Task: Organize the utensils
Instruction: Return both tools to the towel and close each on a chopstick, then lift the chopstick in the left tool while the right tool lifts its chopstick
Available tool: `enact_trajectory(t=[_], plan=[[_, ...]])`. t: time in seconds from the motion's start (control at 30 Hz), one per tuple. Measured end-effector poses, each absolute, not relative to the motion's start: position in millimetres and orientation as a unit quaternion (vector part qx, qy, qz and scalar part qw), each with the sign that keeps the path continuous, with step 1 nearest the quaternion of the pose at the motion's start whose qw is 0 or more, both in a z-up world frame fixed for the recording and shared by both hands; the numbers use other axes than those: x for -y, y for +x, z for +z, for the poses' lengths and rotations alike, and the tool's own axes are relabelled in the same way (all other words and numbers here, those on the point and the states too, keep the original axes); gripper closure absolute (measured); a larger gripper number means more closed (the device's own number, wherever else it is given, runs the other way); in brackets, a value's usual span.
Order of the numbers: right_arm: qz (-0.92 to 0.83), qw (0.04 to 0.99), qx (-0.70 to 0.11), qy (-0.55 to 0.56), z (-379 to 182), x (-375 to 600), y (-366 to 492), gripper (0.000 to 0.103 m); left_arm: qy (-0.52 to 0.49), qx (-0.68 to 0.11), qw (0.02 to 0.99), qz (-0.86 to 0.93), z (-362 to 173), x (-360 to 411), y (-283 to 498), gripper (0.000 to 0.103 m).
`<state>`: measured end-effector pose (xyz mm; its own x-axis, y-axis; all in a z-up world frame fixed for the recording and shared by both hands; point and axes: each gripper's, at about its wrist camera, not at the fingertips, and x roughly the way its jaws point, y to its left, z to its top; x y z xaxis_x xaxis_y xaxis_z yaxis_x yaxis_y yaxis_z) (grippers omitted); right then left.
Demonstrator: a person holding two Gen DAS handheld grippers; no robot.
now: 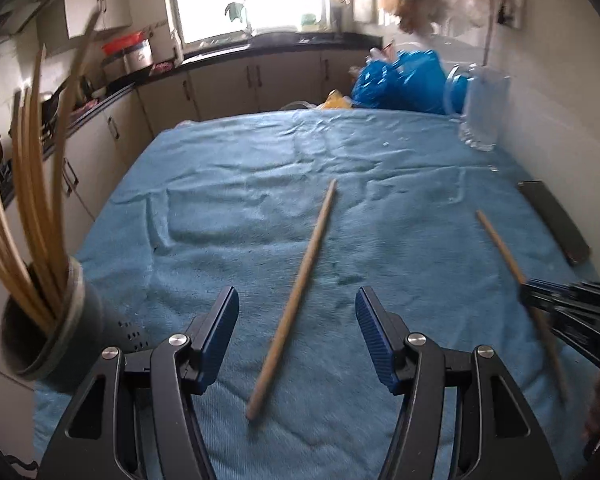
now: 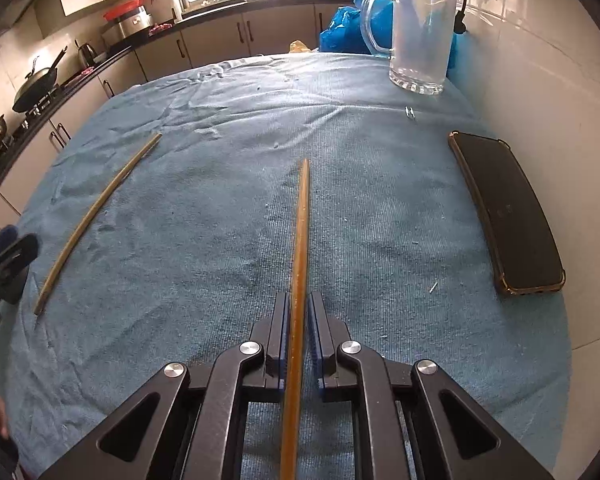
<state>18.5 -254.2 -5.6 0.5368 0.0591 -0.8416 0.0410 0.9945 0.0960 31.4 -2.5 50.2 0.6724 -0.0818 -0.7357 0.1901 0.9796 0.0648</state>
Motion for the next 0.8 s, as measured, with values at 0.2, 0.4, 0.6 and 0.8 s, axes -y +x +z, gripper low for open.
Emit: enact_trajectory(t=[0.2, 0.4, 0.6, 0.8], plan=[[0.011, 0.876, -0.477, 0.062, -6, 257, 20, 0.093, 0.071, -0.429, 0.899, -0.052, 27, -4, 45, 0.046], [0.008, 0.877, -0.477, 0.061, -7, 255, 20, 0.093, 0.075, -0.457, 0.884, -0.059, 15, 1, 46, 0.096], [0.009, 0.874, -0.481, 0.061, -6, 254, 21, 0.095, 0.039, -0.484, 0.871, -0.072, 17, -12, 28, 0.096], [0.016, 0.867, -0.494, 0.072, -6, 252, -2, 0.095, 0.024, -0.506, 0.858, -0.085, 19, -27, -36, 0.096]])
